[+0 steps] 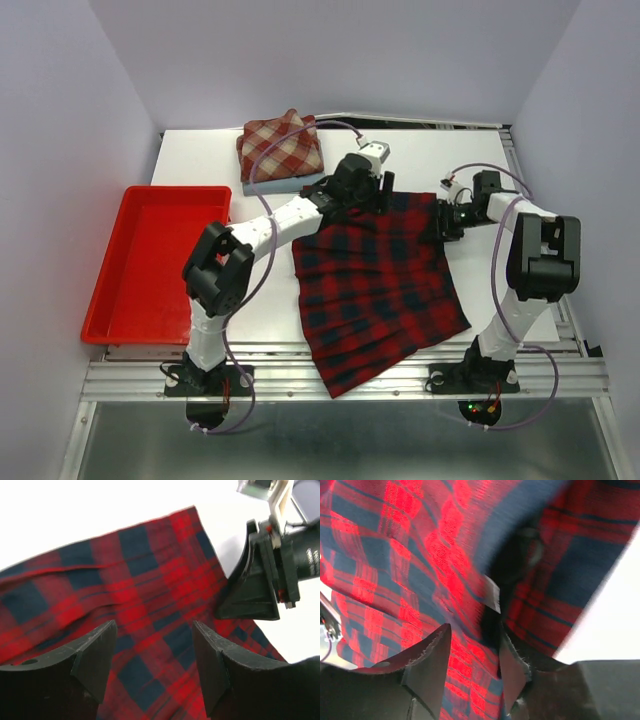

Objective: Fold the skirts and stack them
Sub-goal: Flatten the skirt out

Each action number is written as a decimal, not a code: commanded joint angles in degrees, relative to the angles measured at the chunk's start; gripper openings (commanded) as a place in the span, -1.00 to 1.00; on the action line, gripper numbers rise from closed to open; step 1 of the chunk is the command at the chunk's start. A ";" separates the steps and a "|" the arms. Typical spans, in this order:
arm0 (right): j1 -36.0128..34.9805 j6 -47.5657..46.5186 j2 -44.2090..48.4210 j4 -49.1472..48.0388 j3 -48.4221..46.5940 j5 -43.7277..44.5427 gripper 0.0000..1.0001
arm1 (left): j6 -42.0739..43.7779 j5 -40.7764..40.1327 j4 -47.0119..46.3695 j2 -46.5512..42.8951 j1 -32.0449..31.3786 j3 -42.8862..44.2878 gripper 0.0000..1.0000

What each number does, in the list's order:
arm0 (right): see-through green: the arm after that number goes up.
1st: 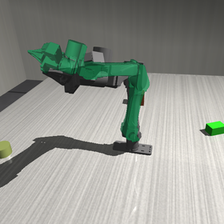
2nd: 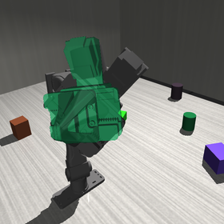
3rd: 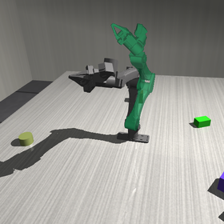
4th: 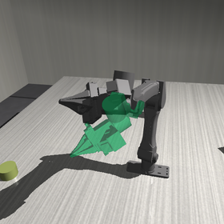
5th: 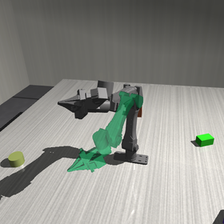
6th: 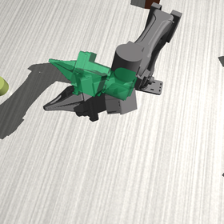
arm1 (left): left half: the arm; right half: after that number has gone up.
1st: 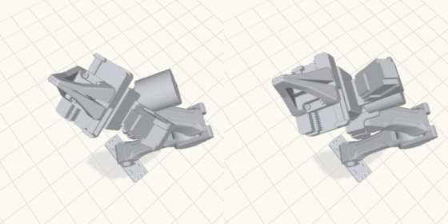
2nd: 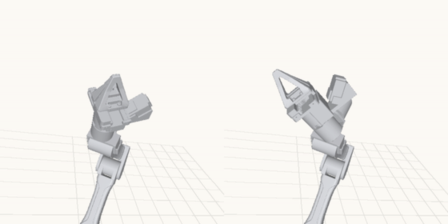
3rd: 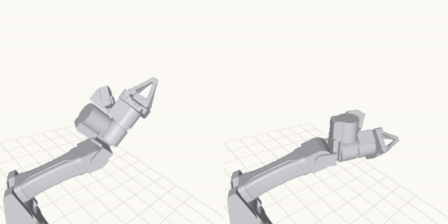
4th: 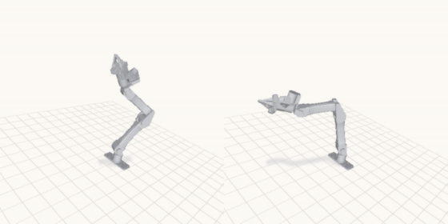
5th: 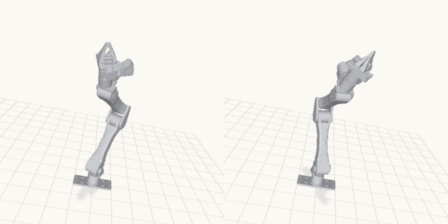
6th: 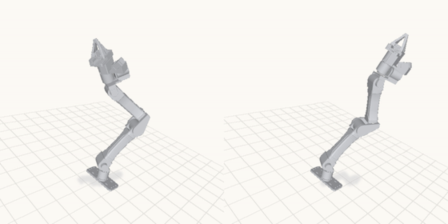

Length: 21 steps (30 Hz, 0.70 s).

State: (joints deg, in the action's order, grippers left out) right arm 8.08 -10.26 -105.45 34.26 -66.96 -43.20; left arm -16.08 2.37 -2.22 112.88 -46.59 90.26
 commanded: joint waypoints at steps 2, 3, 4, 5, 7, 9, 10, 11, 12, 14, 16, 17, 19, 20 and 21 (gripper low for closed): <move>-1.92 1.65 1.73 -0.60 -3.70 -1.18 -0.30 | 2.98 1.67 -2.44 -10.47 3.69 -3.42 0.45; -1.92 2.00 2.35 -0.08 -3.97 -1.27 -0.40 | 3.24 1.67 -2.53 -11.10 4.31 -4.12 0.44; -1.92 2.26 3.05 0.80 -4.49 -1.53 -0.53 | 3.50 1.58 -2.53 -11.80 4.66 -5.43 0.45; -2.45 2.61 4.36 1.50 -5.02 -1.71 -0.65 | 3.59 1.41 -2.61 -12.33 5.19 -5.97 0.44; -2.45 3.93 6.12 3.69 -7.21 -2.06 -0.99 | 4.12 1.23 -2.62 -13.74 6.33 -7.46 0.45; -2.45 5.51 7.53 5.11 -8.80 -0.23 -0.99 | 4.21 1.32 -2.53 -14.79 7.03 -8.16 0.44; -2.45 5.86 8.32 5.98 -9.50 1.44 -0.99 | 4.65 1.32 -2.53 -15.14 7.47 -8.69 0.45; -2.45 5.95 9.11 6.25 -9.94 3.54 -0.99 | 4.74 1.15 -2.44 -15.41 7.56 -8.96 0.44; -1.93 4.21 10.34 6.43 -10.03 7.22 -0.99 | 5.00 1.06 -2.35 -16.11 7.65 -9.22 0.45; -0.71 1.05 9.57 7.49 -8.90 12.40 -0.99 | 5.62 0.97 -2.26 -16.73 7.65 -10.01 0.45; 0.00 -0.54 7.29 7.66 -7.40 14.79 -0.99 | 6.05 1.40 -2.18 -16.90 7.65 -10.28 0.46; 0.01 -2.81 5.71 7.84 -6.70 15.68 -0.99 | 6.75 1.41 -1.57 -16.47 7.57 -10.28 0.46; 0.01 -3.01 0.26 7.05 -4.85 17.27 -0.99 | 7.55 1.93 -1.12 -15.94 7.56 -10.19 0.47; 0.01 -2.66 -1.50 6.44 -4.33 17.36 -0.99 | 8.25 2.20 -0.08 -15.07 7.56 -10.10 0.48; 0.01 -2.14 -3.17 5.74 -3.89 17.10 -0.99 | 8.51 3.24 0.63 -14.62 7.56 -9.84 0.50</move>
State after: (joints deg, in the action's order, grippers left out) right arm 7.42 -10.55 -101.58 39.94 -73.80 -31.38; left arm -10.24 3.49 -2.22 99.44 -38.89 80.38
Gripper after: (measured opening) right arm 0.027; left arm 0.739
